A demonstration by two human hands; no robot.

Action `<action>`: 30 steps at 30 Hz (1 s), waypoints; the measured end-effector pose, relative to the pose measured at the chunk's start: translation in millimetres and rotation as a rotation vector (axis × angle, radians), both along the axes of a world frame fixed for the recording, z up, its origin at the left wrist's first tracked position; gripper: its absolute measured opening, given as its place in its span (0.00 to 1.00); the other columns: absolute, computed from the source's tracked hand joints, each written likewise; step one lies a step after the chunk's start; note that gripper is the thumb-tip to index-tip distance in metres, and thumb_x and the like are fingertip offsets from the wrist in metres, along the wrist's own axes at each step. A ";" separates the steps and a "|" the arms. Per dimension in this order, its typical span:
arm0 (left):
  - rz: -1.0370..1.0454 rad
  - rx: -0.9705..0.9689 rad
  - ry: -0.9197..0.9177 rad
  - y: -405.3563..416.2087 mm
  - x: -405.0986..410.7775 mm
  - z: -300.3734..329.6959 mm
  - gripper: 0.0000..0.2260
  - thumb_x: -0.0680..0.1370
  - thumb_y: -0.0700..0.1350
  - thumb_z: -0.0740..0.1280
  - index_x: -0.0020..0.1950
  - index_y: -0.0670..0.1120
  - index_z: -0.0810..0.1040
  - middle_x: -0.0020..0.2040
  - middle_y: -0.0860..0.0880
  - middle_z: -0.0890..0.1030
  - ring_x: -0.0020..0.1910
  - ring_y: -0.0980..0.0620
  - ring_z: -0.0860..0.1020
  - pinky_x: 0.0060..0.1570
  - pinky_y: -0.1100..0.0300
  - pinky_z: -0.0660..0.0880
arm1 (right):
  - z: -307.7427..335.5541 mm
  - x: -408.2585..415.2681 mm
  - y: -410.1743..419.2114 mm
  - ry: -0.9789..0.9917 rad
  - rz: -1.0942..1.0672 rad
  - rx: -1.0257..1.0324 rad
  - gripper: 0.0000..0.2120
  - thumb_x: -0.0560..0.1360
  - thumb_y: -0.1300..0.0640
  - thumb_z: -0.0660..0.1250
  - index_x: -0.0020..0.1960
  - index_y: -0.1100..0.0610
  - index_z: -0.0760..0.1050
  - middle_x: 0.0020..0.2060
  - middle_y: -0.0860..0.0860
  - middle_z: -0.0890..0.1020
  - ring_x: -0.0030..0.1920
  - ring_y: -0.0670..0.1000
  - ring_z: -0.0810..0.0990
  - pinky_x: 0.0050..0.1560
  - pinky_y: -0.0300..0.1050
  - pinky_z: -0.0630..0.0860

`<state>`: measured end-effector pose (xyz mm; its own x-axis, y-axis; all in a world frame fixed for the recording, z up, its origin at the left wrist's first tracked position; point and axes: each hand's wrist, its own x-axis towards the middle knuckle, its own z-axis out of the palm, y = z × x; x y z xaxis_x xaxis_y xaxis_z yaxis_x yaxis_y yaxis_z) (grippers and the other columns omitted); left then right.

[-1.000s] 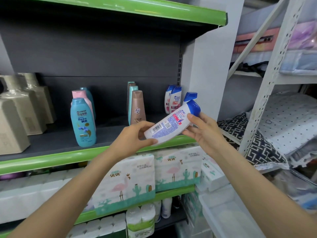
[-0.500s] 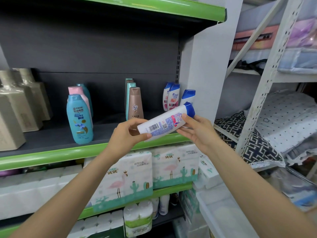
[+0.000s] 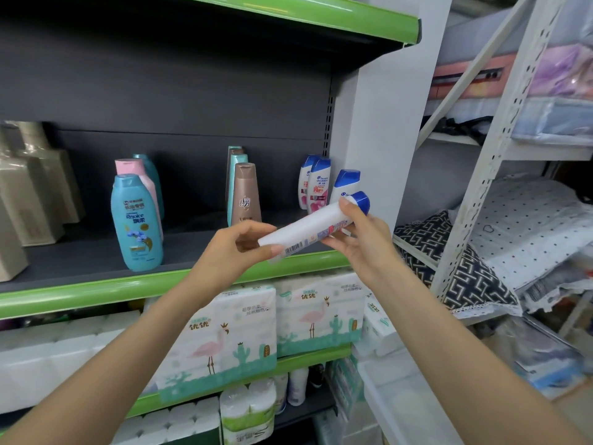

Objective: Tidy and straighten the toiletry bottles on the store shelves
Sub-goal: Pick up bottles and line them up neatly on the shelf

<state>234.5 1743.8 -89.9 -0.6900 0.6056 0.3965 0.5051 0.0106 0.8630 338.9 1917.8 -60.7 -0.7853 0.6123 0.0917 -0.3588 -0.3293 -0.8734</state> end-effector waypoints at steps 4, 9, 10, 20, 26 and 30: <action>-0.177 -0.058 -0.329 0.0 0.2 3.2 0.16 0.70 0.54 0.67 0.55 0.49 0.79 0.53 0.45 0.82 0.49 0.50 0.82 0.50 0.61 0.79 | 2.6 0.5 0.2 0.063 0.037 0.009 0.10 0.76 0.61 0.65 0.57 0.60 0.73 0.51 0.57 0.79 0.50 0.53 0.81 0.50 0.53 0.81; -0.131 -0.040 -0.259 6.3 2.9 3.1 0.10 0.75 0.46 0.68 0.54 0.45 0.80 0.52 0.46 0.82 0.49 0.49 0.82 0.51 0.61 0.79 | 3.6 1.2 5.2 0.088 0.073 0.054 0.14 0.77 0.63 0.63 0.62 0.62 0.71 0.56 0.59 0.79 0.55 0.56 0.80 0.51 0.49 0.81; -0.080 -0.033 -0.214 9.2 2.4 2.4 0.10 0.74 0.46 0.70 0.54 0.46 0.80 0.51 0.48 0.82 0.49 0.49 0.81 0.51 0.60 0.78 | 3.6 1.6 8.3 0.075 0.063 0.066 0.13 0.77 0.63 0.63 0.62 0.62 0.71 0.57 0.59 0.79 0.55 0.56 0.80 0.52 0.48 0.80; 0.073 -0.162 0.157 56.6 0.9 12.9 0.22 0.68 0.46 0.76 0.59 0.52 0.71 0.51 0.57 0.77 0.49 0.60 0.77 0.43 0.65 0.77 | 13.3 0.4 57.7 0.005 -0.004 0.207 0.18 0.76 0.66 0.65 0.65 0.62 0.71 0.50 0.57 0.83 0.52 0.54 0.83 0.49 0.46 0.82; -0.026 -0.068 0.092 103.9 -22.2 32.1 0.13 0.73 0.44 0.71 0.56 0.49 0.75 0.49 0.51 0.81 0.48 0.53 0.80 0.47 0.58 0.79 | 25.0 -22.5 80.6 0.019 0.096 0.384 0.20 0.74 0.69 0.65 0.65 0.59 0.72 0.53 0.61 0.82 0.54 0.58 0.82 0.52 0.51 0.80; -0.009 -0.015 0.116 135.0 -37.9 46.2 0.12 0.74 0.42 0.71 0.56 0.46 0.75 0.50 0.49 0.81 0.48 0.52 0.80 0.47 0.62 0.78 | 29.8 -42.4 94.6 -0.003 0.087 0.479 0.18 0.74 0.69 0.66 0.61 0.54 0.74 0.51 0.61 0.81 0.53 0.59 0.82 0.56 0.56 0.78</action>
<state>196.6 1878.8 -43.7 -0.6344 0.6184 0.4639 0.6016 0.0181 0.7986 296.5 2012.4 -30.9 -0.8326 0.4338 0.3444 -0.3446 0.0812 -0.9352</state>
